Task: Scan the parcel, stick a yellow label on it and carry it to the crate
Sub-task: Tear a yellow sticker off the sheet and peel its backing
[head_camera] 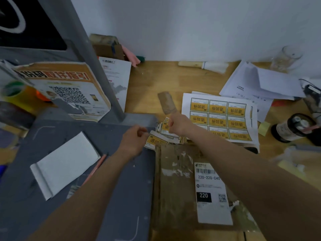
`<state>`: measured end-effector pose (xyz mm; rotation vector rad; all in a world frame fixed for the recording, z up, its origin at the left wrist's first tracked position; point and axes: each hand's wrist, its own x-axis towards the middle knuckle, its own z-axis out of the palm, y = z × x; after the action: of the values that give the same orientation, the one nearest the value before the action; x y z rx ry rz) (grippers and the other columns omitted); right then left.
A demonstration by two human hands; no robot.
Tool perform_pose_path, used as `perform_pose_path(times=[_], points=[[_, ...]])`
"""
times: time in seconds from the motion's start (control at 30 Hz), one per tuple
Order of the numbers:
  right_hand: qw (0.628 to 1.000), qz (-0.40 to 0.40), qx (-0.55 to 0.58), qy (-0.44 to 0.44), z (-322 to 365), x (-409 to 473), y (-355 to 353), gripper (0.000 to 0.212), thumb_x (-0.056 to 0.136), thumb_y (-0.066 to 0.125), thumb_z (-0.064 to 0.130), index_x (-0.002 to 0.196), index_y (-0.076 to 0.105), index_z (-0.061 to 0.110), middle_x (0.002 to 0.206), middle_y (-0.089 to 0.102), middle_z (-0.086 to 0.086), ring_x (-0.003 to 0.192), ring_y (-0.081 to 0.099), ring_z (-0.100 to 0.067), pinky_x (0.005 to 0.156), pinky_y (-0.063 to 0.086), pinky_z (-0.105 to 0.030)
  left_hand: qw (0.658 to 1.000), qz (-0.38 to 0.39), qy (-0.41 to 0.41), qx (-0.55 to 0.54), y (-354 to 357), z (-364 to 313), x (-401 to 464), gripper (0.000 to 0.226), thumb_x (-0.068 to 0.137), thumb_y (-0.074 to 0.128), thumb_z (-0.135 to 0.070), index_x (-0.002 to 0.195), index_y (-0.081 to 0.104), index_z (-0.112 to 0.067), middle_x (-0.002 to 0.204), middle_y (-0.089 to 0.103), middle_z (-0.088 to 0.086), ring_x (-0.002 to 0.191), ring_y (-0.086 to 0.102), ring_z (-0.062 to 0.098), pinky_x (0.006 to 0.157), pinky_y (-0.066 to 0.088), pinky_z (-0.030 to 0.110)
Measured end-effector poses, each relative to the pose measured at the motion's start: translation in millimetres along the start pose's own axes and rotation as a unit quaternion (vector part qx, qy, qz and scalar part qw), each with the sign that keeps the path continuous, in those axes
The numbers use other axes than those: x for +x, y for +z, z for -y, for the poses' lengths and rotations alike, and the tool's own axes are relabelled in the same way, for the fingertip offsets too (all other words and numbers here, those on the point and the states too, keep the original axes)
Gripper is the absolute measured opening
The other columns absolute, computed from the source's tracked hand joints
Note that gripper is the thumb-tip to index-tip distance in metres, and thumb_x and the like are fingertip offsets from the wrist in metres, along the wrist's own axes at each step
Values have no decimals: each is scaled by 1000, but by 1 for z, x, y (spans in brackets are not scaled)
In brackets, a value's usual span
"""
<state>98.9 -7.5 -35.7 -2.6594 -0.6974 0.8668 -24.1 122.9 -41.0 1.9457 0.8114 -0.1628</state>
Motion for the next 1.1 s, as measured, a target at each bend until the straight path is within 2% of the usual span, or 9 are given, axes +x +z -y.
perform_pose_path(times=[0.13, 0.27, 0.33, 0.4, 0.5, 0.73, 0.93, 1.03, 1.1], points=[[995, 30, -95, 31, -6, 27, 16, 40, 78, 72, 22, 111, 57, 5, 119, 57, -15, 109, 53, -32, 85, 46, -36, 1000, 10, -2, 9, -3, 10, 8, 14, 87, 61, -18, 100, 61, -15, 100, 67, 12, 94, 66, 28, 86, 54, 44], [989, 68, -132, 14, 4, 41, 25, 46, 70, 77, 42, 74, 46, 9, 104, 55, -14, 101, 50, -31, 79, 42, -37, 1000, 17, -14, 21, -6, 21, 11, 21, 88, 60, -19, 108, 61, -10, 101, 67, 11, 94, 65, 27, 87, 53, 39], [987, 83, -139, -12, 12, 42, 29, 45, 70, 75, 45, 84, 54, 8, 96, 53, -10, 93, 50, -27, 73, 41, -35, 999, 22, -21, 30, -6, 27, 13, 22, 89, 59, -20, 109, 60, -11, 102, 66, 9, 90, 64, 23, 76, 53, 32], [983, 88, -159, -36, 17, 44, 34, 43, 72, 74, 42, 94, 60, 9, 93, 55, -7, 87, 51, -24, 70, 40, -33, 999, 28, -32, 33, -6, 30, 13, 22, 90, 58, -20, 111, 60, -13, 106, 64, 7, 91, 63, 21, 76, 51, 30], [981, 92, -164, -46, 18, 45, 40, 30, 74, 74, 31, 88, 53, 14, 95, 59, -7, 81, 53, -23, 66, 42, -31, 997, 47, -52, 41, -3, 34, 14, 32, 89, 59, -23, 119, 57, -11, 115, 64, 10, 103, 63, 27, 92, 50, 39], [980, 81, -175, -58, 18, 45, 45, 8, 80, 64, 14, 83, 59, 8, 81, 53, -4, 77, 53, -22, 66, 43, -31, 993, 77, -81, 29, 5, 42, 12, 45, 87, 63, -26, 127, 49, -10, 122, 63, 10, 108, 62, 29, 98, 47, 44], [994, 1, -62, -89, 27, 48, 44, 39, 78, 70, 33, 108, 59, 10, 108, 55, -6, 97, 56, -23, 82, 49, -35, 994, 60, -88, 17, 8, 43, 14, 50, 87, 64, -24, 131, 46, -8, 123, 61, 12, 108, 61, 30, 97, 47, 41], [991, 38, -72, -104, 32, 57, 50, 27, 78, 70, 27, 99, 65, 12, 108, 61, -6, 94, 57, -21, 81, 48, -33, 994, 62, -90, 12, 10, 46, 12, 51, 87, 64, -25, 131, 46, -10, 122, 61, 11, 107, 62, 29, 96, 48, 41], [991, 56, -66, -100, 31, 61, 51, 8, 79, 69, 22, 81, 66, 15, 100, 65, -4, 91, 59, -20, 82, 50, -34, 994, 64, -86, 15, 12, 46, 10, 52, 87, 64, -27, 133, 45, -10, 124, 61, 10, 109, 61, 28, 97, 47, 40]])
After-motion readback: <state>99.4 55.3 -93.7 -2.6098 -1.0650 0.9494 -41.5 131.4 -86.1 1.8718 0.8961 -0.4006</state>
